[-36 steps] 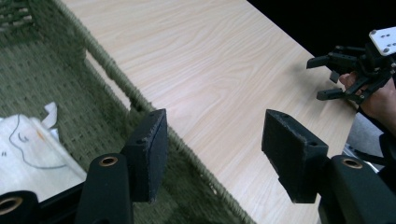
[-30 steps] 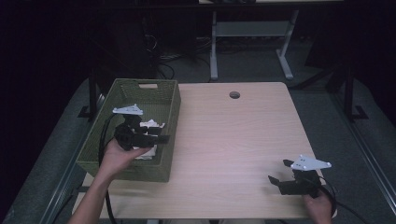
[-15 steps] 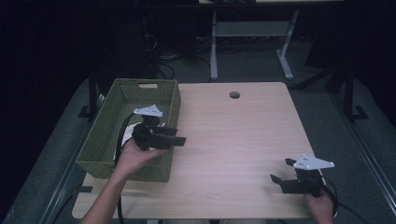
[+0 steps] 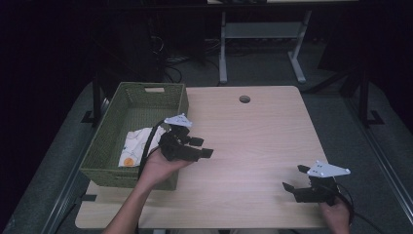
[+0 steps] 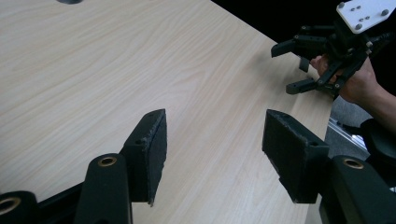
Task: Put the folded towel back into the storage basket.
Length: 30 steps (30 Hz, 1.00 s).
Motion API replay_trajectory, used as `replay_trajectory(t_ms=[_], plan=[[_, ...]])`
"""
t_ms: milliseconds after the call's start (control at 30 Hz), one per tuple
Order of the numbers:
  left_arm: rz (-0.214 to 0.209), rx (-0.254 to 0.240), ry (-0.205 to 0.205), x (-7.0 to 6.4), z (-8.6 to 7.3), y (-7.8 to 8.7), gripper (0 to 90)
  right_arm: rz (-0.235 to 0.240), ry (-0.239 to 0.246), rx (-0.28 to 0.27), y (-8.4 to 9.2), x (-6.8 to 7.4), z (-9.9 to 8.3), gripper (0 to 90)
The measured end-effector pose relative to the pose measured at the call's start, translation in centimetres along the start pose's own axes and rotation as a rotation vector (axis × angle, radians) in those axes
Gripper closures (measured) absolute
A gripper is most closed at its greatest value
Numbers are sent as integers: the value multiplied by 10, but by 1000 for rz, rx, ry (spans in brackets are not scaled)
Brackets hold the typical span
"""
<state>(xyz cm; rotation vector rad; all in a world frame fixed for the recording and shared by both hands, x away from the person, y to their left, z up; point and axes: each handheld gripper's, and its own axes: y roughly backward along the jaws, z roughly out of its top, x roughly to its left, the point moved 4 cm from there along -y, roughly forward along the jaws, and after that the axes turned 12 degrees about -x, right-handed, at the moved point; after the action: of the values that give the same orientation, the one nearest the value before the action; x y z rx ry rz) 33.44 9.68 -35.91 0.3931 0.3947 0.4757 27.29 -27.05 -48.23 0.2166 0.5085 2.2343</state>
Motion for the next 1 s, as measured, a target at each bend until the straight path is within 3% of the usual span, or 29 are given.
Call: replay_trajectory(t_ms=[267, 467, 1000], plan=[[-33, -6, 19, -13, -9, -22, 403, 20, -7, -4, 1, 0, -1, 140], [-52, 7, 7, -23, -14, -36, 393, 15, -8, -12, 3, -1, -1, 140], [-70, 5, 8, -33, -41, -65, 384, 18, -9, -1, 4, 0, -4, 140]])
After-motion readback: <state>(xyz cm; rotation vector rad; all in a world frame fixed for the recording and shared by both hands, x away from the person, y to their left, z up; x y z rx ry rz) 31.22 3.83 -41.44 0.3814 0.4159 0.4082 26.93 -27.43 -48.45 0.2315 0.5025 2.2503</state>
